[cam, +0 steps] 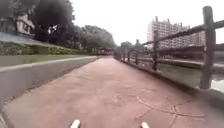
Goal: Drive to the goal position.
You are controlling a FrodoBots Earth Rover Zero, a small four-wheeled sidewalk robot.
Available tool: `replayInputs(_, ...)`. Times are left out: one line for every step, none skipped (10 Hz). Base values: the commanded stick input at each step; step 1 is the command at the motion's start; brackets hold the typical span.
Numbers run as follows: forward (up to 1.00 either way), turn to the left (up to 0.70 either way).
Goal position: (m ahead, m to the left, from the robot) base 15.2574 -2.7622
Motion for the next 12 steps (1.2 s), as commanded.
replayInputs(0.7,0.0)
replayInputs(0.7,0.0)
replayInputs(0.7,0.0)
replayInputs(0.7,0.0)
replayInputs(0.7,0.0)
replayInputs(0.7,0.0)
replayInputs(0.7,0.0)
replayInputs(0.7,0.0)
replayInputs(0.7,0.04)
replayInputs(0.7,0.3)
replayInputs(0.7,0.22)
replayInputs(0.7,0.09)
